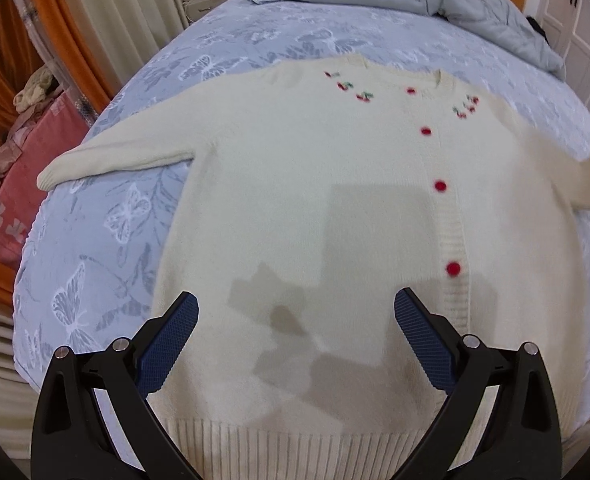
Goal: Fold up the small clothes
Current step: 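Grasp the cardigan sleeve cuff with the right gripper and lift it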
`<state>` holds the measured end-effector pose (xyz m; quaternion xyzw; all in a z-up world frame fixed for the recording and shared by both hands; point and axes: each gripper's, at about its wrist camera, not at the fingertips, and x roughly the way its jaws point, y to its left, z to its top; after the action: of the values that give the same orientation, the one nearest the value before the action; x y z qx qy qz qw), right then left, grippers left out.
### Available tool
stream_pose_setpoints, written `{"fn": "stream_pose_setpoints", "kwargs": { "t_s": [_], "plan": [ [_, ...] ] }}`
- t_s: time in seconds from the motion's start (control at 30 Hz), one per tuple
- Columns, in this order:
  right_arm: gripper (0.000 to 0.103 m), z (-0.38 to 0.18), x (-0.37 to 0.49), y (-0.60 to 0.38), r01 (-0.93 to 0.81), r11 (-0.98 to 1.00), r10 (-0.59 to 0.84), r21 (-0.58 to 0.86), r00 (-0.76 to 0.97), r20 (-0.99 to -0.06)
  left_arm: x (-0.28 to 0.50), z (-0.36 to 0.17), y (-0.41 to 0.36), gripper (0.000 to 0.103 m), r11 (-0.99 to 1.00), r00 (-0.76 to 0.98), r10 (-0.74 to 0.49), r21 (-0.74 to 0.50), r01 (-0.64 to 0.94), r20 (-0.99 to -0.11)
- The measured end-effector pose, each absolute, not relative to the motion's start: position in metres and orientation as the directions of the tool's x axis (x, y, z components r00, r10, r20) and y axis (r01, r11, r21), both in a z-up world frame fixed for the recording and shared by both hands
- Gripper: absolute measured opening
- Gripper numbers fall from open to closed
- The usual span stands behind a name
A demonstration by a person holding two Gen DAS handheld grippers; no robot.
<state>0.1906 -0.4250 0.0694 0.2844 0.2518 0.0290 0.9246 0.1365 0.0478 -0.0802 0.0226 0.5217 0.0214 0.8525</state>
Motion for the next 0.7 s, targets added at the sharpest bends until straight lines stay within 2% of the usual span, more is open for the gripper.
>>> {"fn": "stream_pose_setpoints", "kwargs": {
  "t_s": [0.07, 0.13, 0.2, 0.23, 0.27, 0.37, 0.4, 0.47, 0.63, 0.7],
  "plan": [
    [0.009, 0.078, 0.217, -0.349, -0.081, 0.854, 0.344, 0.515, 0.829, -0.441, 0.139, -0.072, 0.055, 0.096, 0.999, 0.472, 0.035, 0.028, -0.022, -0.881],
    [0.013, 0.06, 0.24, -0.289, -0.164, 0.862, 0.419, 0.48, 0.763, -0.492, 0.144, -0.064, 0.062, 0.097, 1.0, 0.486, 0.015, 0.001, -0.029, -0.874],
    [0.031, 0.023, 0.259, -0.241, -0.19, 0.889, 0.422, 0.416, 0.693, -0.585, 0.151, -0.057, 0.068, 0.097, 0.999, 0.494, -0.006, -0.028, -0.037, -0.869],
    [0.032, 0.006, 0.263, -0.226, -0.187, 0.906, 0.4, 0.379, 0.668, -0.627, 0.158, -0.054, 0.072, 0.097, 0.998, 0.492, -0.027, -0.052, -0.037, -0.87],
    [0.032, -0.014, 0.264, -0.217, -0.16, 0.929, 0.355, 0.335, 0.649, -0.673, 0.163, -0.052, 0.074, 0.098, 0.997, 0.489, -0.044, -0.07, -0.036, -0.871],
    [0.034, -0.035, 0.241, -0.238, -0.081, 0.928, 0.324, 0.363, 0.656, -0.682, 0.186, -0.048, 0.078, 0.098, 0.989, 0.489, -0.112, -0.143, -0.026, -0.865],
    [0.042, -0.043, 0.23, -0.258, -0.022, 0.922, 0.302, 0.386, 0.662, -0.686, 0.196, -0.049, 0.078, 0.098, 0.985, 0.484, -0.138, -0.169, -0.02, -0.864],
    [0.051, -0.056, 0.209, -0.287, 0.083, 0.917, 0.239, 0.391, 0.67, -0.703, 0.22, -0.056, 0.072, 0.098, 0.975, 0.473, -0.188, -0.22, -0.012, -0.861],
    [0.051, -0.087, 0.188, -0.346, 0.275, 0.883, 0.141, 0.381, 0.617, -0.774, 0.286, -0.102, 0.044, 0.098, 0.96, 0.404, -0.239, -0.278, -0.042, -0.883],
    [0.057, -0.104, 0.193, -0.36, 0.325, 0.866, 0.121, 0.381, 0.603, -0.789, 0.301, -0.12, 0.043, 0.096, 0.948, 0.382, -0.247, -0.303, -0.094, -0.891]
  ]
}}
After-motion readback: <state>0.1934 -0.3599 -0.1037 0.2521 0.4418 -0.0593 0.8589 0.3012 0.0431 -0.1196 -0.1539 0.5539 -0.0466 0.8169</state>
